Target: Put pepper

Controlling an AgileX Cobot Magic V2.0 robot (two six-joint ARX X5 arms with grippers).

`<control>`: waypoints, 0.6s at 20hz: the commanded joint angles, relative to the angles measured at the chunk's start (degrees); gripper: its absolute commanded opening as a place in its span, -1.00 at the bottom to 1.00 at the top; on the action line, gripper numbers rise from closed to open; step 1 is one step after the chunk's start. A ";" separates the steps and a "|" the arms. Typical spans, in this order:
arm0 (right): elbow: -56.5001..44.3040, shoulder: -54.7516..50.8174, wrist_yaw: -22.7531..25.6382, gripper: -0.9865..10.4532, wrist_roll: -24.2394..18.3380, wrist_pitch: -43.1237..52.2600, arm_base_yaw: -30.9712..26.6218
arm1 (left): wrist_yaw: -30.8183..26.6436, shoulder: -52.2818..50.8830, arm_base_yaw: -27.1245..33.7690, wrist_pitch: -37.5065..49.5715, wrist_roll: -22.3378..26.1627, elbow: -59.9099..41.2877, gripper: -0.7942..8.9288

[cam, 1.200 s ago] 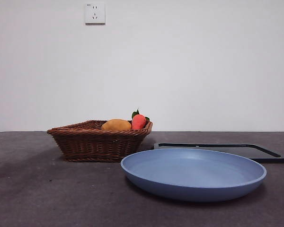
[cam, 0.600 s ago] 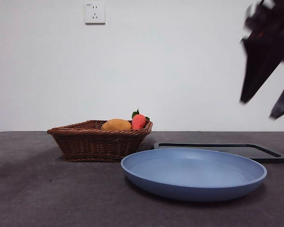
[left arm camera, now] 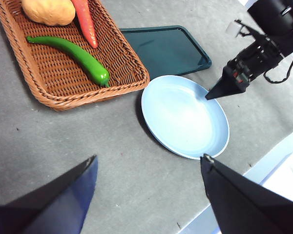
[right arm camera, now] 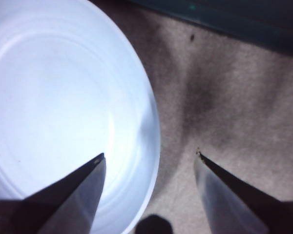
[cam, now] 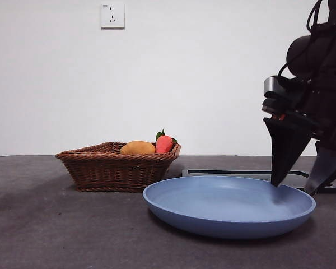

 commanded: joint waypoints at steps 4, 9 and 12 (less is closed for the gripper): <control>0.96 4.00 0.13 -0.52 -0.20 0.85 0.94 | 0.00 0.13 -0.17 0.68 -0.15 0.90 -0.08; 0.96 3.98 0.09 -0.82 0.57 0.98 0.83 | -0.22 0.15 -0.17 0.70 -0.22 0.90 -0.09; 0.96 3.02 0.07 -0.82 3.37 0.61 0.81 | -4.87 0.24 -0.22 0.76 -1.11 0.96 -0.09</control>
